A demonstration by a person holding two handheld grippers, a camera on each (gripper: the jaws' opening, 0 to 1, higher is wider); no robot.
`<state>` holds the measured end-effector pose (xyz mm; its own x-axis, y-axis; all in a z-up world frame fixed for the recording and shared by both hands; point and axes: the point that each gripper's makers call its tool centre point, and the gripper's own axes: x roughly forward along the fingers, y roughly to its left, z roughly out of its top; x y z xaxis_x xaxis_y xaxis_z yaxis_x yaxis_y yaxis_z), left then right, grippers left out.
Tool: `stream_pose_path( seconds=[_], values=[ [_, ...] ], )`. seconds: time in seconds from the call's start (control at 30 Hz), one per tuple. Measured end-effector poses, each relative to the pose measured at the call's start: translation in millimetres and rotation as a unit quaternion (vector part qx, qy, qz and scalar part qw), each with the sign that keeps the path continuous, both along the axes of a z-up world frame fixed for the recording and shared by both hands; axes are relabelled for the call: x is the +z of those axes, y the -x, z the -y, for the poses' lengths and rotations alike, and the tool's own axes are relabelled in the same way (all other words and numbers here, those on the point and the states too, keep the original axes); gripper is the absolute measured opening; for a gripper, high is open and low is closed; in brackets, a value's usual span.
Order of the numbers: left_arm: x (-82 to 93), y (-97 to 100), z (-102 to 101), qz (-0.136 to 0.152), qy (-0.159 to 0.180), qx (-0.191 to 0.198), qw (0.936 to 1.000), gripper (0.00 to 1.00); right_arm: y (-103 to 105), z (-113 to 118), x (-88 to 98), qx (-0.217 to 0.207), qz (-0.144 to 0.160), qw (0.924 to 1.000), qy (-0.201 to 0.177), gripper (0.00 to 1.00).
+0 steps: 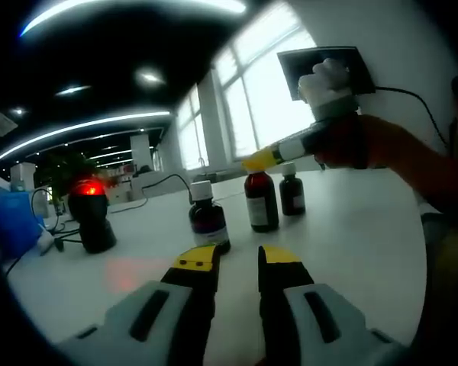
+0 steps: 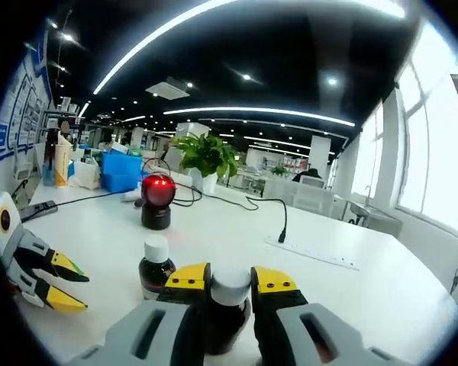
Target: Rotate the medicine bottle to make it face forward pick up the medicine bottle inspect the drug traceability code place the medicine on the table
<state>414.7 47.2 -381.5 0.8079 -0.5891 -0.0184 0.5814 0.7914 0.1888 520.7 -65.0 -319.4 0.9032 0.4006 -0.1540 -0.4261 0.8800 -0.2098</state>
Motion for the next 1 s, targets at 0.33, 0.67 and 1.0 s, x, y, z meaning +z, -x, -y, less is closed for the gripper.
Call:
stream_pose_path(
  seconds=[0.33,0.67,1.0],
  values=[
    [0.4,0.6,-0.1,0.000,0.000,0.000,1.0000,0.13,1.0,0.4,0.3,-0.024,0.008,0.9996,-0.010,0.17],
    [0.8,1.9,0.0,0.000,0.000,0.001,1.0000,0.13,7.3,0.7,16.7,0.003,0.033,0.9994,-0.012,0.19],
    [-0.1,0.9,-0.6,0.000,-0.002,0.002,1.0000,0.13,10.0,4.0,20.2,0.060,0.020,0.9962,-0.060,0.19]
  ],
)
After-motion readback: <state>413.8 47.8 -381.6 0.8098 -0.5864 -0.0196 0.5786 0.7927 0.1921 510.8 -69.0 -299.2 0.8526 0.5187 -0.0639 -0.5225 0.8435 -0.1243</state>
